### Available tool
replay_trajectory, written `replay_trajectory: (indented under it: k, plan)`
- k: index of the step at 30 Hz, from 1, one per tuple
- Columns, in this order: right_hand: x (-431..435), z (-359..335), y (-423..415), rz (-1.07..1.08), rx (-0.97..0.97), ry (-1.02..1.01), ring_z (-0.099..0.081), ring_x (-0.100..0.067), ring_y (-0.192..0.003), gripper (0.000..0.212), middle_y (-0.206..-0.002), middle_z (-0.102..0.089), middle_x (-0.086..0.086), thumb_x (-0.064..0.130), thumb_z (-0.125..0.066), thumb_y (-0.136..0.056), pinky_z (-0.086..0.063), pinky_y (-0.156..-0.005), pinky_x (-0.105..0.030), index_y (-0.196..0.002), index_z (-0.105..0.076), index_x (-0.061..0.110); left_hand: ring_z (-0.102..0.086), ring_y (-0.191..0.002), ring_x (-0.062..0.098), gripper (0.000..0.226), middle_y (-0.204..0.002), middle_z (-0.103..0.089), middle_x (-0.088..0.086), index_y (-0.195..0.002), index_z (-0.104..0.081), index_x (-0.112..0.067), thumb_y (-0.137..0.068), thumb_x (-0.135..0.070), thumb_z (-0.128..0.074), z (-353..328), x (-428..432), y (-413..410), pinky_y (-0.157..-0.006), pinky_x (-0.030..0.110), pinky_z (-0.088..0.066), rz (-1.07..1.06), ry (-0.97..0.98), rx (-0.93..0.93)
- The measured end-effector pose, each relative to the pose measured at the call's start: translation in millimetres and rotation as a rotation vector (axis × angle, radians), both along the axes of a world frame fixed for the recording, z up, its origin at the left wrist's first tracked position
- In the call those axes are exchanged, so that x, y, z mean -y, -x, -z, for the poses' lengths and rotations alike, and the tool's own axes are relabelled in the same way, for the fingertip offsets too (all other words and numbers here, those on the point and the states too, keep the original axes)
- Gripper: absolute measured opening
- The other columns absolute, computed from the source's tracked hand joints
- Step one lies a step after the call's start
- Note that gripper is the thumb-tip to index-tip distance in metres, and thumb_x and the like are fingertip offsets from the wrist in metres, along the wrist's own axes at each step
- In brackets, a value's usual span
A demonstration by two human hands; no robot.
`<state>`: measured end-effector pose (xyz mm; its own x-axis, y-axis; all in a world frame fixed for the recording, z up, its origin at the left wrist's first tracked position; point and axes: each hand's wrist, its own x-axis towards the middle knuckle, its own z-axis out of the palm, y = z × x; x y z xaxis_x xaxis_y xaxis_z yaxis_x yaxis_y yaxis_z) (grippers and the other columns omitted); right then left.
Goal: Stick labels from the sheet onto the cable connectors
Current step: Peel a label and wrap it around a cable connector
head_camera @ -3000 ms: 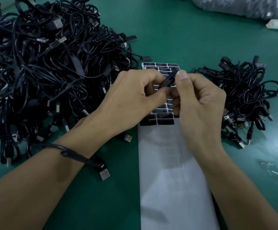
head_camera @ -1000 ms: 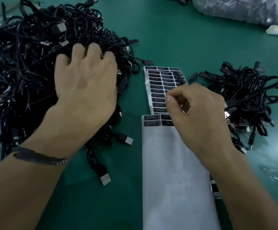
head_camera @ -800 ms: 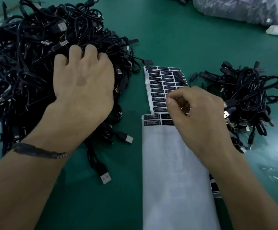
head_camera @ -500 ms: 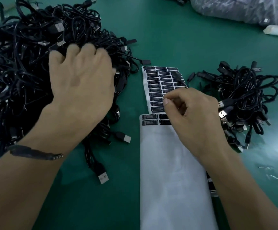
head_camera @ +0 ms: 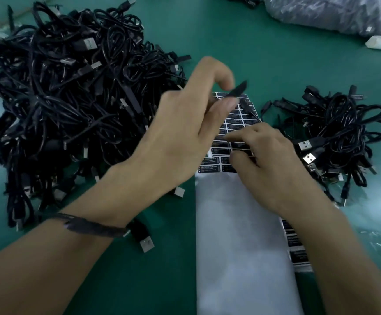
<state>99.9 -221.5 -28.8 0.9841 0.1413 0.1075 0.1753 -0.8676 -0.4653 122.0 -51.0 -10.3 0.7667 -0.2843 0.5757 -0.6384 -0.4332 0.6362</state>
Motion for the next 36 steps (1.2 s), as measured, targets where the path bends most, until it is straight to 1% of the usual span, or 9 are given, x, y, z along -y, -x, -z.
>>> replay_trajectory:
  k: [4, 9, 14, 18, 21, 23, 27, 32, 36]
  plan:
    - [10, -10, 4, -0.04, -0.097, 0.118, -0.042, -0.01, -0.126, 0.088, -0.128, -0.048, 0.014, 0.073, -0.042, -0.061, -0.036, -0.097, -0.028, -0.139, -0.053, 0.033, -0.053, -0.047, 0.024, 0.014, -0.065, -0.061, 0.009, -0.104, -0.039, -0.032, -0.105, -0.022, -0.05, 14, -1, -5, -0.045, 0.041, -0.047, 0.003, 0.017, -0.24]
    - [15, -15, 5, -0.057, -0.168, 0.159, -0.042, -0.007, -0.114, 0.091, -0.117, -0.048, 0.017, 0.084, -0.06, -0.053, -0.033, -0.088, -0.028, -0.131, -0.056, 0.036, -0.064, -0.06, 0.01, 0.011, -0.069, -0.066, 0.005, -0.096, -0.048, -0.024, -0.105, -0.019, -0.05, 19, 0, -7, -0.052, 0.012, -0.047, 0.036, 0.01, -0.362]
    - [9, -13, -2, -0.022, -0.104, 0.171, -0.046, -0.007, -0.095, 0.082, -0.09, -0.047, 0.019, 0.075, -0.068, -0.054, -0.032, -0.078, -0.024, -0.123, -0.063, 0.033, -0.069, -0.064, 0.01, 0.007, -0.069, -0.07, -0.001, -0.094, -0.058, -0.026, -0.101, -0.024, -0.059, 18, 2, -7, -0.061, 0.023, -0.055, 0.057, -0.08, -0.389]
    - [9, -7, -2, 0.042, 0.078, -0.109, -0.049, 0.01, -0.066, 0.052, -0.066, -0.047, 0.018, 0.048, -0.086, -0.063, -0.035, -0.061, -0.004, -0.11, -0.07, 0.033, -0.066, -0.062, 0.017, 0.011, -0.067, -0.069, -0.002, -0.089, -0.065, -0.028, -0.098, -0.021, -0.063, 18, 4, -5, -0.061, 0.033, -0.054, 0.083, -0.116, -0.377]
    - [11, -2, -1, 0.066, 0.125, -0.291, -0.049, 0.002, -0.056, 0.035, -0.065, -0.058, 0.007, 0.032, -0.089, -0.068, -0.039, -0.055, -0.008, -0.097, -0.069, 0.037, -0.057, -0.054, 0.01, 0.011, -0.064, -0.066, -0.011, -0.09, -0.069, -0.03, -0.095, -0.021, -0.067, 18, 6, -4, -0.053, 0.019, -0.041, 0.073, -0.136, -0.363]
    - [11, 0, -3, 0.094, 0.132, -0.409, -0.05, -0.001, -0.053, 0.029, -0.067, -0.063, 0.011, 0.028, -0.089, -0.071, -0.04, -0.053, -0.012, -0.091, -0.07, 0.036, -0.058, -0.057, 0.013, 0.011, -0.066, -0.066, -0.009, -0.093, -0.069, -0.028, -0.094, -0.018, -0.066, 19, 7, -3, -0.053, 0.02, -0.043, 0.06, -0.126, -0.341]
    - [12, -1, -3, 0.07, 0.102, -0.648, -0.056, -0.003, -0.057, 0.028, -0.066, -0.067, 0.006, 0.024, -0.089, -0.072, -0.046, -0.057, -0.018, -0.096, -0.075, 0.026, -0.057, -0.063, 0.015, 0.02, -0.079, -0.065, -0.009, -0.1, -0.068, -0.02, -0.087, -0.005, -0.065, 18, 5, -4, -0.056, 0.015, -0.044, 0.048, -0.032, -0.292]
    - [11, -3, -3, 0.058, 0.081, -0.8, -0.062, -0.004, -0.061, 0.029, -0.069, -0.07, 0.004, 0.017, -0.088, -0.072, -0.051, -0.062, -0.016, -0.097, -0.074, 0.02, -0.055, -0.057, -0.004, 0.013, -0.077, -0.067, -0.015, -0.093, -0.072, -0.02, -0.088, -0.008, -0.069, 16, 4, -3, -0.055, 0.004, -0.036, 0.116, -0.054, -0.325]
    - [10, -2, -3, 0.172, 0.077, -0.825, -0.063, -0.006, -0.062, 0.031, -0.067, -0.069, 0.005, 0.028, -0.085, -0.078, -0.05, -0.063, -0.021, -0.104, -0.069, 0.029, -0.053, -0.053, 0.008, 0.014, -0.074, -0.064, -0.014, -0.091, -0.073, -0.032, -0.089, -0.018, -0.074, 17, 2, -7, -0.053, 0.008, -0.038, 0.063, -0.053, -0.365]
